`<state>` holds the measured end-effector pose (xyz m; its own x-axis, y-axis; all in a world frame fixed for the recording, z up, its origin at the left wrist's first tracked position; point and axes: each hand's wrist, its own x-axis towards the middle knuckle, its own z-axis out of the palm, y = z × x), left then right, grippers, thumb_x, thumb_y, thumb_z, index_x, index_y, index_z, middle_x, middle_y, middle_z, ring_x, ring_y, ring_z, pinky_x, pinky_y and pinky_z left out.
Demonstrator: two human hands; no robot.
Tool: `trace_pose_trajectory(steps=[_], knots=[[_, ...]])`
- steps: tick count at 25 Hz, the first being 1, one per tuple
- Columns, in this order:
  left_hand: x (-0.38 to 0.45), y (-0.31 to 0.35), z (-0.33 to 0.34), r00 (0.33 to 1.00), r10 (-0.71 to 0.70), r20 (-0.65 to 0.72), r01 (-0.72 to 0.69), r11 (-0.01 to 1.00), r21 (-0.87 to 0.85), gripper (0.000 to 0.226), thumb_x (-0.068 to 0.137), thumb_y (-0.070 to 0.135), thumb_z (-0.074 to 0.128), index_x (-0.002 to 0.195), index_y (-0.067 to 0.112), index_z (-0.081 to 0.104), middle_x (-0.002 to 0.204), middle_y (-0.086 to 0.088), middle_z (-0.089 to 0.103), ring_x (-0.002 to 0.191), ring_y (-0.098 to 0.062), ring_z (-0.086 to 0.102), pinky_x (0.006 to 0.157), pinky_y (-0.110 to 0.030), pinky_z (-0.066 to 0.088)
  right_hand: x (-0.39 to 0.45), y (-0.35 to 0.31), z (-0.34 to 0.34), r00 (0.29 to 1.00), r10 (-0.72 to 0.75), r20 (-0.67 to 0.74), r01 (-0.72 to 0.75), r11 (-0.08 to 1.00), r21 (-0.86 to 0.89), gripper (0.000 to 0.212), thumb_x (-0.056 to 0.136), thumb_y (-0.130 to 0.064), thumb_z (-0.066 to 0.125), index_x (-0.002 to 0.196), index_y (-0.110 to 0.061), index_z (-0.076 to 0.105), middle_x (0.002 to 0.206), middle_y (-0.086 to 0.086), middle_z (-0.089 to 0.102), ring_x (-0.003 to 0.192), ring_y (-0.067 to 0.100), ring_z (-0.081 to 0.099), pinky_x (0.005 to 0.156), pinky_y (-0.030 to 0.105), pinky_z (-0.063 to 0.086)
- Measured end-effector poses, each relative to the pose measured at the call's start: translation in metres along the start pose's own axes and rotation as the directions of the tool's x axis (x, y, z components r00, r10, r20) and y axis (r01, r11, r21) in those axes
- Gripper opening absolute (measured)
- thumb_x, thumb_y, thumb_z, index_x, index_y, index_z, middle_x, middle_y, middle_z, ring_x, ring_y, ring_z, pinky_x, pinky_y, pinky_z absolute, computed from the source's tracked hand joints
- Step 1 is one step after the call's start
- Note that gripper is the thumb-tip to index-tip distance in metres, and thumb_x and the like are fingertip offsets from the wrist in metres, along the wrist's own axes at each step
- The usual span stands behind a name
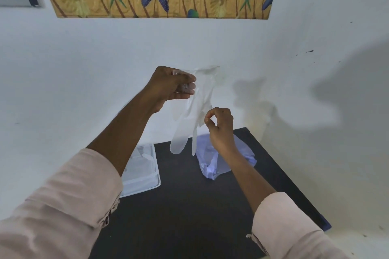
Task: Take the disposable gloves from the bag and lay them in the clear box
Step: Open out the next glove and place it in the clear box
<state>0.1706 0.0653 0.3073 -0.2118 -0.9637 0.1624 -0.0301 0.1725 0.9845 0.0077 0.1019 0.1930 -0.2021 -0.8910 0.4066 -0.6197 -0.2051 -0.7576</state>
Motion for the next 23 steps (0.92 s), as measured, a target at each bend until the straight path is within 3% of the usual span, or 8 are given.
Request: trace_pose_trajectory(steps=[2, 5, 6, 10, 16, 23], knots=[[0.0, 0.001, -0.002, 1.0, 0.003, -0.004, -0.003, 1.0, -0.007, 0.008, 0.088, 0.013, 0.068, 0.087, 0.007, 0.074, 0.072, -0.005, 0.075, 0.068, -0.019, 0.074, 0.062, -0.026, 0.058, -0.003, 0.0, -0.001, 0.999, -0.002, -0.04, 0.006, 0.995, 0.1, 0.016, 0.094, -0.012, 0.055, 0.106, -0.002, 0.059, 0.12, 0.014, 0.057, 0.109, 0.024, 0.053, 0.091, 0.026, 0.043], [-0.001, 0.003, -0.003, 1.0, 0.01, 0.002, -0.01, 1.0, -0.01, 0.009, 0.089, 0.014, 0.067, 0.086, 0.009, 0.075, 0.073, -0.006, 0.076, 0.069, -0.019, 0.074, 0.062, -0.026, 0.058, -0.008, -0.002, -0.003, 1.0, 0.007, -0.005, -0.006, 0.968, 0.25, 0.029, 0.092, -0.01, 0.059, 0.12, -0.012, 0.054, 0.129, 0.004, 0.054, 0.104, 0.014, 0.052, 0.082, 0.013, 0.043], [-0.002, 0.004, -0.003, 1.0, 0.012, 0.007, -0.012, 1.0, -0.009, 0.01, 0.089, 0.014, 0.068, 0.087, 0.009, 0.075, 0.074, -0.006, 0.076, 0.07, -0.02, 0.074, 0.062, -0.026, 0.059, -0.008, -0.003, -0.003, 0.999, -0.008, 0.036, -0.002, 0.965, 0.261, 0.036, 0.09, -0.009, 0.061, 0.124, -0.015, 0.052, 0.131, 0.001, 0.053, 0.104, 0.013, 0.051, 0.083, 0.014, 0.042], [-0.004, 0.006, -0.004, 1.0, 0.014, 0.01, -0.014, 1.0, 0.0, 0.01, 0.089, 0.016, 0.068, 0.088, 0.009, 0.075, 0.074, -0.005, 0.076, 0.071, -0.02, 0.075, 0.062, -0.026, 0.058, -0.002, -0.009, 0.003, 0.992, -0.011, 0.124, -0.027, 0.954, 0.297, 0.045, 0.085, -0.003, 0.062, 0.124, -0.021, 0.049, 0.124, -0.007, 0.059, 0.105, 0.019, 0.05, 0.095, 0.038, 0.042], [-0.01, 0.009, -0.01, 1.0, 0.014, 0.001, -0.014, 1.0, -0.01, 0.009, 0.087, 0.016, 0.07, 0.086, 0.009, 0.076, 0.075, -0.006, 0.076, 0.071, -0.02, 0.075, 0.061, -0.025, 0.058, 0.001, -0.013, 0.007, 0.98, -0.013, 0.2, -0.068, 0.916, 0.395, 0.042, 0.086, -0.002, 0.061, 0.123, -0.017, 0.049, 0.12, -0.002, 0.06, 0.102, 0.022, 0.051, 0.091, 0.034, 0.045], [-0.014, 0.011, -0.014, 0.999, 0.015, -0.029, -0.015, 1.0, 0.001, 0.01, 0.088, 0.014, 0.068, 0.089, 0.007, 0.074, 0.074, -0.006, 0.075, 0.07, -0.02, 0.074, 0.064, -0.027, 0.059, -0.002, -0.016, 0.003, 0.971, -0.076, 0.227, -0.058, 0.845, 0.531, 0.037, 0.074, -0.01, 0.065, 0.11, -0.016, 0.059, 0.089, -0.006, 0.064, 0.088, 0.013, 0.059, 0.088, 0.034, 0.047]])
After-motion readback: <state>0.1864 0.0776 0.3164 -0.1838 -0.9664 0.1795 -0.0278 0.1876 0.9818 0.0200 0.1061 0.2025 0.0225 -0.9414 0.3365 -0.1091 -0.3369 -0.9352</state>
